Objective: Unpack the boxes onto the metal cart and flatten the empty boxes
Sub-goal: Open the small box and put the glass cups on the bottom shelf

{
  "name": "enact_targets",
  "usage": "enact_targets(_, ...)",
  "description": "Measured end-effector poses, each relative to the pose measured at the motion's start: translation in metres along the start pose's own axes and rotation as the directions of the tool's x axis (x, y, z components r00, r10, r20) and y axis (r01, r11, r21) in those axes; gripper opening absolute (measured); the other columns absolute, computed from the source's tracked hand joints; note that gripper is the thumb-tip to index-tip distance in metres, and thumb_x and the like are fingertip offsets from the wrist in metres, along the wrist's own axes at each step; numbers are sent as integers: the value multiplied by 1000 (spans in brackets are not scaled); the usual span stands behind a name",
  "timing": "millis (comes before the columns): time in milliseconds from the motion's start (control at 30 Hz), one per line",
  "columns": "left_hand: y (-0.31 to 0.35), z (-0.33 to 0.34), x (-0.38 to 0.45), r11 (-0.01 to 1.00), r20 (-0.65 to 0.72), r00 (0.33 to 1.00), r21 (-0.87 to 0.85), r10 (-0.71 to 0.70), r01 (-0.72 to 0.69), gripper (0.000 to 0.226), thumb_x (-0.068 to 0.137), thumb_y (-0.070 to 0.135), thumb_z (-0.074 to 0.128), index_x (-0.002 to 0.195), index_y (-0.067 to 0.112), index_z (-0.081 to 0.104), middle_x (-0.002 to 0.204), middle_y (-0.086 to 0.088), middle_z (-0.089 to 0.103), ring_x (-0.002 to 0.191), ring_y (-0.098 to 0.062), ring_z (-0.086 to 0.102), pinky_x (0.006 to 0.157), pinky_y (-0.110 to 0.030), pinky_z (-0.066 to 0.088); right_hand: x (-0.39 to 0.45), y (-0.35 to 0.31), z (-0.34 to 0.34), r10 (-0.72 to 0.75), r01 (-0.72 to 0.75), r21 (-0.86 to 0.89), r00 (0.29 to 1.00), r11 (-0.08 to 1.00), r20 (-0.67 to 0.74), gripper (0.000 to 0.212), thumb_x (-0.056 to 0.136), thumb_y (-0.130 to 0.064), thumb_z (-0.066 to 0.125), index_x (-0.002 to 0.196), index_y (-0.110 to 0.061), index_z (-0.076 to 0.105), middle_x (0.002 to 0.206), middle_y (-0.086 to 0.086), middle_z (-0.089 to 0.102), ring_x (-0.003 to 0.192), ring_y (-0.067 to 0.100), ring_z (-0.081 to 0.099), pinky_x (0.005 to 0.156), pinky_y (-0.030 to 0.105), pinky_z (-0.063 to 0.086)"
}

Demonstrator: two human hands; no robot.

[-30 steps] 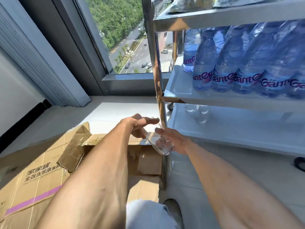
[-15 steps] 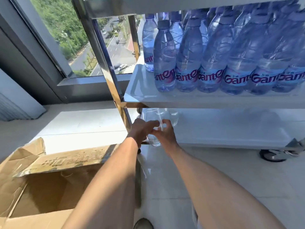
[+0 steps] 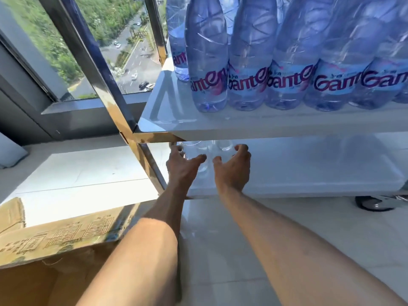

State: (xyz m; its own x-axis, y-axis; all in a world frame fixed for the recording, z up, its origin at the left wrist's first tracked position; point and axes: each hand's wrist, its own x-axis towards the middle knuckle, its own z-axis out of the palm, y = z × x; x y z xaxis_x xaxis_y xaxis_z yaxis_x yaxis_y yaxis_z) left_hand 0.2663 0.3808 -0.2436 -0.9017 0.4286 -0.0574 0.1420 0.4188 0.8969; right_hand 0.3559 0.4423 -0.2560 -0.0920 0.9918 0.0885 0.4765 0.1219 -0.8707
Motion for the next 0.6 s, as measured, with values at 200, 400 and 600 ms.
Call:
enact_targets(200, -12, 16, 14, 1000, -31, 1000, -19, -2, 1, 76, 65, 41, 83, 130, 20, 51, 122, -3, 62, 111, -21, 60, 97, -39, 49, 10, 21, 14, -23, 24, -78, 1000, 997, 10, 57, 74, -31, 75, 119, -19, 43, 115, 3, 52, 107, 26, 55, 75, 37, 47)
enact_targets(400, -19, 15, 23, 999, 51, 998, 15, 35, -36, 73, 67, 34, 82, 131, 24, 48, 113, 1, 59, 105, -19, 59, 86, -30, 46, 20, 30, 24, -76, 77, -93, 997, 993, 20, 66, 71, -34, 76, 127, -19, 44, 119, 4, 54, 110, 26, 54, 85, 39, 47)
enact_targets(600, -28, 19, 21, 988, 53, 998, 150, 37, -44, 66, 71, 31, 78, 128, 28, 47, 110, -7, 65, 99, -27, 63, 90, -39, 52, 22, 37, 23, -41, 40, -19, 997, 999, -67, 68, 72, -32, 72, 133, -17, 44, 125, 6, 56, 115, 27, 53, 93, 42, 45)
